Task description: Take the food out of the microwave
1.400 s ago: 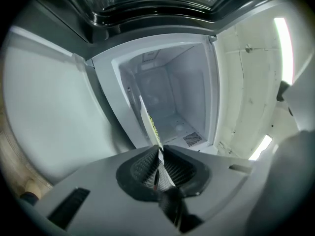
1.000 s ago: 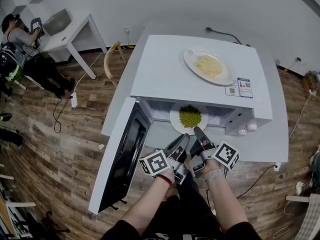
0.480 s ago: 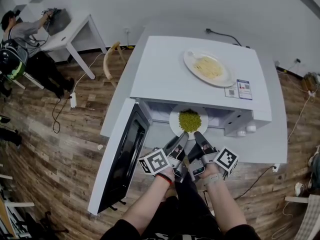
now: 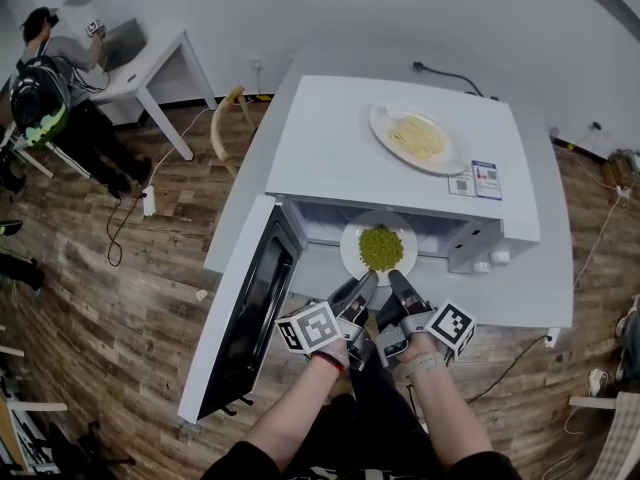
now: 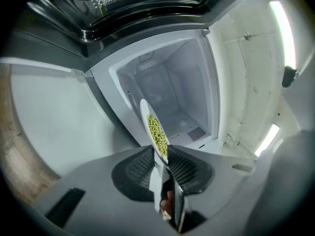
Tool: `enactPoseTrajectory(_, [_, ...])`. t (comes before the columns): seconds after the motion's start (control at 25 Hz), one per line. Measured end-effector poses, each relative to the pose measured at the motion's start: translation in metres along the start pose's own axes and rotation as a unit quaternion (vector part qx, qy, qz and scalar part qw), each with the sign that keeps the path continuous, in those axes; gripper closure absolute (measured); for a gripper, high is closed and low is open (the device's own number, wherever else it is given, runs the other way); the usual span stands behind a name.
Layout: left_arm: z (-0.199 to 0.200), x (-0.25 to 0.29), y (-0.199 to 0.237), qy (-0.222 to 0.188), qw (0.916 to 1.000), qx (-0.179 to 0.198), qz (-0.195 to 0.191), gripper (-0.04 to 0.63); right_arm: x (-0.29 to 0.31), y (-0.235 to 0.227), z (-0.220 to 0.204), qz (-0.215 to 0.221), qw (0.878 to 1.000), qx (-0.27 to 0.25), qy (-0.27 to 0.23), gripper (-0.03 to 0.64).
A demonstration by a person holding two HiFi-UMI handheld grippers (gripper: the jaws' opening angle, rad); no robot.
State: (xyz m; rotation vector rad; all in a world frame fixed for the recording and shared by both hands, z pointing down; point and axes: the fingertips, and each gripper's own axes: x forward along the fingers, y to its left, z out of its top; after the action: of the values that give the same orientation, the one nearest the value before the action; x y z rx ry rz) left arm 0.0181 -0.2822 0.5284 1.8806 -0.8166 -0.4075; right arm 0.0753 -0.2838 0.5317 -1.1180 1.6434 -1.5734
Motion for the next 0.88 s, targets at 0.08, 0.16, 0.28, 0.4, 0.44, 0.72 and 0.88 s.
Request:
enactPoseTrajectory(0.08, [-0.002,-0.005,-0.002,0.0,1.0,-0.001,0.001,0.512,-0.004,0.002,-0.003,-0.001,1.0,-0.001,0.001,0.575])
enactPoseTrajectory(0.16, [-0.004,-0.01,-0.005,0.001,1.0,0.001,0.004,0.512,-0.009,0.004,-0.008,0.0,1.0,0.001,0.002,0.575])
enactPoseTrajectory(0.28, [-0.009,-0.018,-0.007,0.004,0.9999,0.008,0.009,0.512,-0.017,0.003,-0.013,-0.002,1.0,0.0,0.003,0.575])
enactPoseTrajectory(0.4, [-0.018,-0.026,-0.011,0.011,0.9999,0.008,0.006,0.512,-0.027,0.004,-0.019,-0.001,1.0,-0.007,0.005,0.575])
enactPoseTrajectory(0.44, [-0.02,-0.029,-0.013,0.013,0.9998,0.012,0.006,0.512,-0.03,0.005,-0.021,-0.002,1.0,-0.011,0.006,0.575])
enactPoseTrajectory(0.72, [-0.037,-0.049,-0.023,0.03,0.999,0.032,0.008,0.511,-0.056,0.007,-0.035,-0.004,1.0,-0.014,0.001,0.575])
enactPoseTrajectory(0.88, [-0.051,-0.063,-0.025,0.04,0.9988,0.026,0.012,0.51,-0.071,0.005,-0.047,-0.008,1.0,-0.005,0.002,0.575])
